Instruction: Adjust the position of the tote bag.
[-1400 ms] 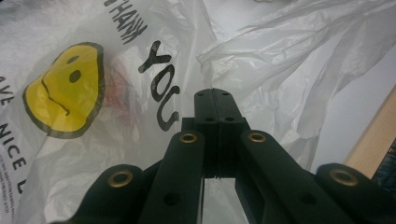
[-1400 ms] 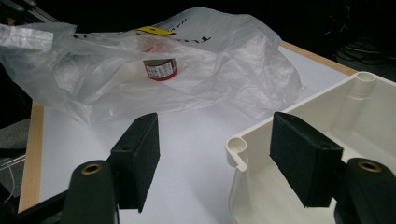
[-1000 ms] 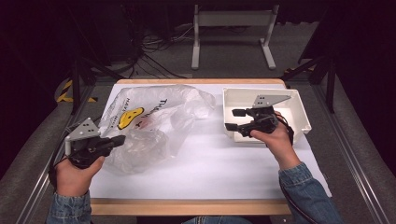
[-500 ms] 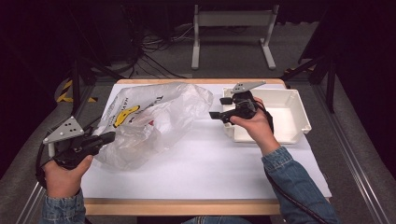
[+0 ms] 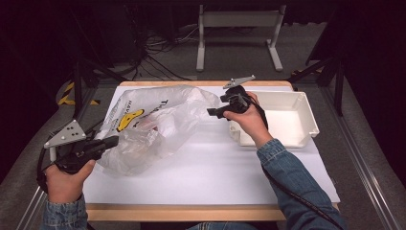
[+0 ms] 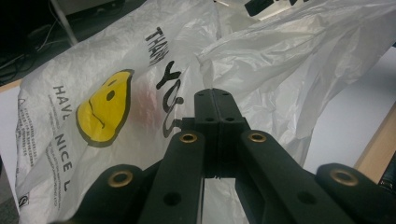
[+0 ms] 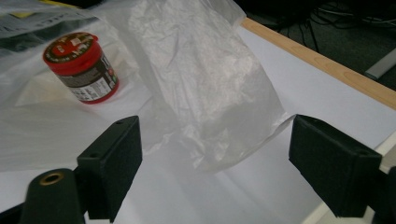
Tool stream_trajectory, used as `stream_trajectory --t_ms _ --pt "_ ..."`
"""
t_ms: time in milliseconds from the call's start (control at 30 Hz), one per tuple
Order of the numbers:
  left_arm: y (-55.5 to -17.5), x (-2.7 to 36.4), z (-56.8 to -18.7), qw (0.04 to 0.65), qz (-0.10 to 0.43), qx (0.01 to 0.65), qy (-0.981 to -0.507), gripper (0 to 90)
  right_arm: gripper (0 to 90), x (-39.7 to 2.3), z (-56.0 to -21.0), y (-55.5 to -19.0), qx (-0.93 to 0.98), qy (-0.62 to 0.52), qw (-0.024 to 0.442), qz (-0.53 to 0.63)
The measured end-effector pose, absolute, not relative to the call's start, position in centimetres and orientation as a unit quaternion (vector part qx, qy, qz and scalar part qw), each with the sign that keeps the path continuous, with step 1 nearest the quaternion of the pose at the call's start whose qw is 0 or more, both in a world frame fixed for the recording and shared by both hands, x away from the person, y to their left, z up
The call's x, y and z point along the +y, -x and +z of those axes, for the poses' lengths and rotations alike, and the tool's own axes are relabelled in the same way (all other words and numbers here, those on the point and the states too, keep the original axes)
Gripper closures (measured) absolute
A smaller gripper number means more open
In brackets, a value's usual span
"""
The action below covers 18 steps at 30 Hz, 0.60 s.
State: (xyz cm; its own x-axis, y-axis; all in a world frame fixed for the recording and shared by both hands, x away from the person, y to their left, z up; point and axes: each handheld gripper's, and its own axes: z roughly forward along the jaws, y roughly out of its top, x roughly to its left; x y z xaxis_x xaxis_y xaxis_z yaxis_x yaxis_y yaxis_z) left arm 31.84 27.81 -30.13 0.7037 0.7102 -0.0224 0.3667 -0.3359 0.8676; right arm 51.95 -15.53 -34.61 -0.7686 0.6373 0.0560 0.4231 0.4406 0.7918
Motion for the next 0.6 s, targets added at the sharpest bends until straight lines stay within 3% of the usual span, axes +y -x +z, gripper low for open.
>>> stream_trajectory --t_ms 133,333,400,600 --pt "-31.9 27.7 -30.2 0.465 0.183 0.336 -0.798 90.0 26.6 -15.0 -35.0 -52.6 0.846 -0.324 0.129 0.404" --pt "-31.9 27.6 -30.2 0.465 0.181 0.336 -0.799 90.0 73.7 -15.2 -34.8 -52.7 0.849 -0.318 0.114 0.405" --pt "-32.0 27.5 -30.3 0.465 0.181 0.334 -0.800 90.0 84.6 -15.3 -34.6 -52.6 0.847 -0.315 0.111 0.412" --pt "-32.1 27.1 -30.4 0.465 0.181 0.331 -0.801 90.0 89.3 -15.6 -33.5 -50.9 0.849 -0.293 0.102 0.427"
